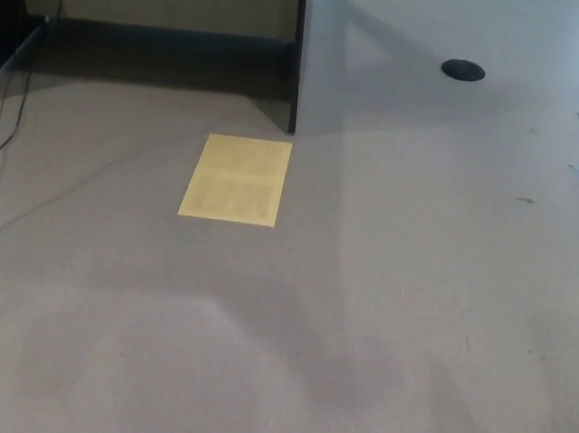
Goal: A person is holding a plastic bag and the robot extends its left hand to grab the bag by hooking its thumb into the holes at the top and brings its hand down by its side. Then it extends its arm again to hand the plastic bag back to the person.
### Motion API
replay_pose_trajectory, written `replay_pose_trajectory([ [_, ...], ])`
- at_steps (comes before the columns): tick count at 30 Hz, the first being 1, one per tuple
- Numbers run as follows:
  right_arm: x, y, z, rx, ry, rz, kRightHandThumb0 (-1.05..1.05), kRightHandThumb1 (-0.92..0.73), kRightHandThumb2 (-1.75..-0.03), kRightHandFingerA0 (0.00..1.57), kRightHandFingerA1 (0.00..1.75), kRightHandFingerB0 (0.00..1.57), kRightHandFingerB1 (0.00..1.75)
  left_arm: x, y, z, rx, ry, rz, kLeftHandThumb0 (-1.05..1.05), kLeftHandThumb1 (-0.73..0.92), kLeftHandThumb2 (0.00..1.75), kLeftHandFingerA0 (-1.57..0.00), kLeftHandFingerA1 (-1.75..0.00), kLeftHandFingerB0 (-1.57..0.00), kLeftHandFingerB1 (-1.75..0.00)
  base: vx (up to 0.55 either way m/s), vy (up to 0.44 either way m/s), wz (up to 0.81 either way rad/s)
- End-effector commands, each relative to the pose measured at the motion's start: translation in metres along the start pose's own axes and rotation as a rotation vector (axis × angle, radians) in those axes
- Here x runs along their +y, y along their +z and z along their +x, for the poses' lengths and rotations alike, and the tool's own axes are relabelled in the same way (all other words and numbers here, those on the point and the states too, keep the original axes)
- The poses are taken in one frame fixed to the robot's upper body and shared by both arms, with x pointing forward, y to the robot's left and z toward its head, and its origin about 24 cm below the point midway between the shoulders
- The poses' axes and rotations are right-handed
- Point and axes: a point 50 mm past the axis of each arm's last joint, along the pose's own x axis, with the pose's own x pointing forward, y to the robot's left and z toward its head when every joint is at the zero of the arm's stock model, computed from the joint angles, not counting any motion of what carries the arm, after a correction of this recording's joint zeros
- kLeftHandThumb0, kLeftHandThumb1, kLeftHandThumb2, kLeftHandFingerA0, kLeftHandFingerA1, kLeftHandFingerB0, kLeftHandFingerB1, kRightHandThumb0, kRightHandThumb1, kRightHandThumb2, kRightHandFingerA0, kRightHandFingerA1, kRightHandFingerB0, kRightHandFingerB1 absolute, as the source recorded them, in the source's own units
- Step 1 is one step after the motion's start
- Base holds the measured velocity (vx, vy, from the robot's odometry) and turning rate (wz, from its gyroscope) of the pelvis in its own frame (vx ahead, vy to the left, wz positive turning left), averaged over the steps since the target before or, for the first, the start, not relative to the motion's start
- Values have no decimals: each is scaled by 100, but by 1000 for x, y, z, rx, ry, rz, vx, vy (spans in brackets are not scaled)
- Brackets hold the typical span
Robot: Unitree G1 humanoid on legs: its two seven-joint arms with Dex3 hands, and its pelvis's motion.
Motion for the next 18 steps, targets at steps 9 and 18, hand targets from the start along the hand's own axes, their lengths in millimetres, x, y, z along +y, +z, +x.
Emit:
replay_pose_trajectory([
  [9, -14, 4, -4, -129, -47, -16, -49, -73, -62, 58, 49, 36, 35, 23, 52, -8, -439, 88, 128, -47, 50, 55, -32, -35, -27, -30, 0, 0, 0],
  [18, -15, 0, -6, -130, -46, -21, -50, -73, -62, 59, 49, 37, 35, 45, 141, -22, -782, 168, 128, -24, 28, 85, -9, -51, -9, -49, 0, 0, 0],
])
